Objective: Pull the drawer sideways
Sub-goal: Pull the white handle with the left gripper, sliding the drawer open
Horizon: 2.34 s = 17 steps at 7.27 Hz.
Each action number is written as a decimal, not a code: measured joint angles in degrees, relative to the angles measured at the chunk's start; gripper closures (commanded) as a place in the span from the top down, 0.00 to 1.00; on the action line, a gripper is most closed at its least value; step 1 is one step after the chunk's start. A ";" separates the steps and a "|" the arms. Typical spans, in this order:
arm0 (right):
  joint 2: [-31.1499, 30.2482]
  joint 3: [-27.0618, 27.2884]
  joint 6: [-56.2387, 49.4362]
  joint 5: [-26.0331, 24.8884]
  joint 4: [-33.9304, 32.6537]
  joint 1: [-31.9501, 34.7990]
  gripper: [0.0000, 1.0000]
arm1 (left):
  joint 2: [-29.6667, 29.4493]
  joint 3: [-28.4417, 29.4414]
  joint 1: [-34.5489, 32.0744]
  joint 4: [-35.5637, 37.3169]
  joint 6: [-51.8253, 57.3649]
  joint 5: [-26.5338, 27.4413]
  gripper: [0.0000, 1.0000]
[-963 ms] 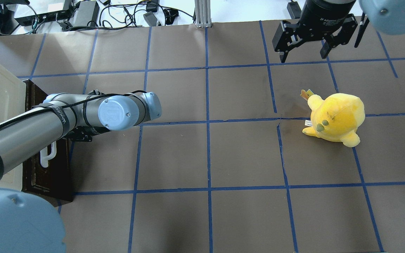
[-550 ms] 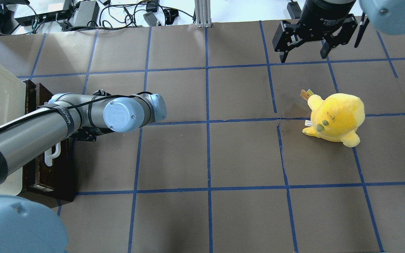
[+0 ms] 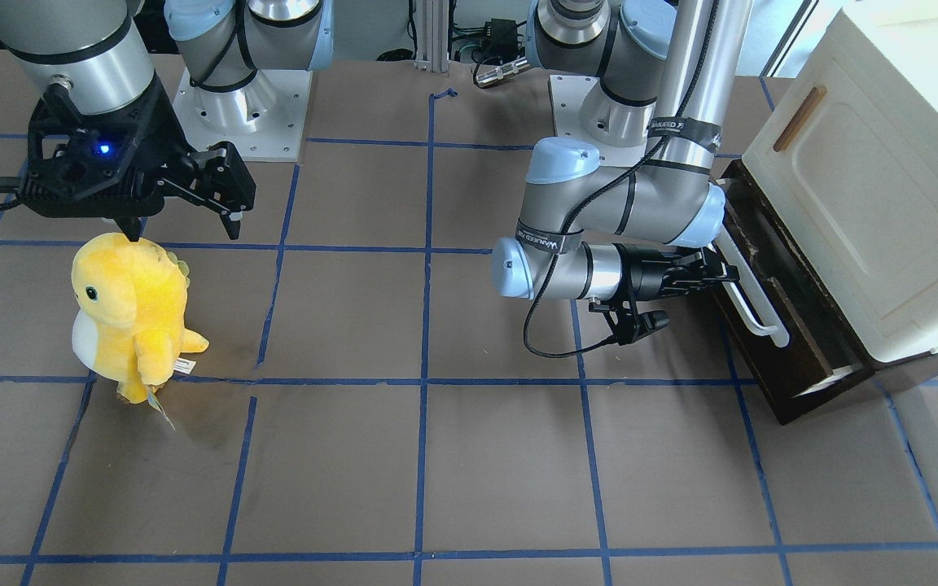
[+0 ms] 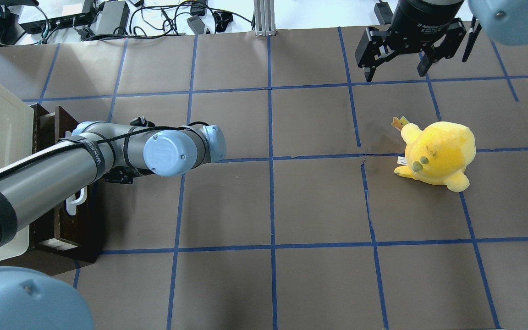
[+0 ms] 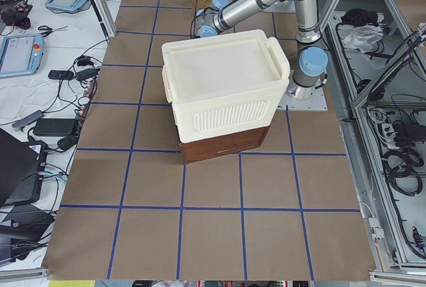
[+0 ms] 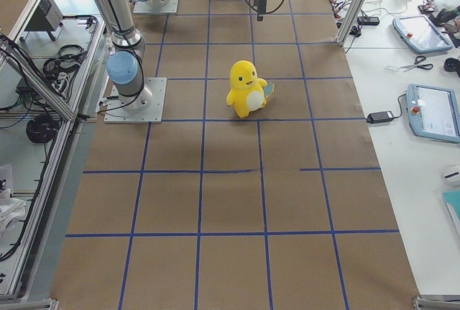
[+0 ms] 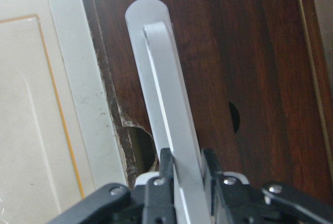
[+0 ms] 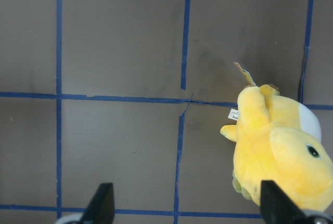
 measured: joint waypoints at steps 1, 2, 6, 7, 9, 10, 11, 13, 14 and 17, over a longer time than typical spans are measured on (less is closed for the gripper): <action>0.00 0.00 0.02 0.00 0.00 0.00 1.00 | -0.11 0.18 -0.48 0.00 0.00 -0.06 0.14; 0.00 0.00 0.03 0.00 0.00 0.00 1.00 | -0.11 0.28 -0.82 -0.02 0.02 -0.08 0.14; 0.00 0.00 0.02 0.00 0.00 0.00 1.00 | -0.17 0.84 -2.19 -0.09 0.23 -0.16 0.14; 0.00 0.00 0.03 0.00 0.00 0.00 1.00 | -0.28 1.00 -2.38 -0.09 0.25 -0.25 0.14; 0.00 0.00 0.00 0.00 0.00 0.00 1.00 | -0.41 1.07 -2.83 -0.09 0.26 -0.27 0.13; 0.00 0.00 0.02 0.00 0.00 0.00 1.00 | -0.46 1.09 -3.11 -0.09 0.26 -0.20 0.13; 0.00 0.00 0.03 0.00 0.00 0.00 1.00 | -0.50 1.09 -3.39 -0.07 0.26 -0.16 0.13; 0.00 0.00 0.04 0.00 0.00 0.00 1.00 | -0.54 1.18 -3.85 -0.03 0.48 -0.16 0.13; 0.00 0.00 0.04 0.00 0.00 0.00 1.00 | -0.54 1.22 -4.00 -0.04 0.61 -0.18 0.13; 0.00 0.00 0.02 0.00 0.00 0.00 1.00 | -0.62 1.96 -5.00 0.00 0.80 -0.26 0.13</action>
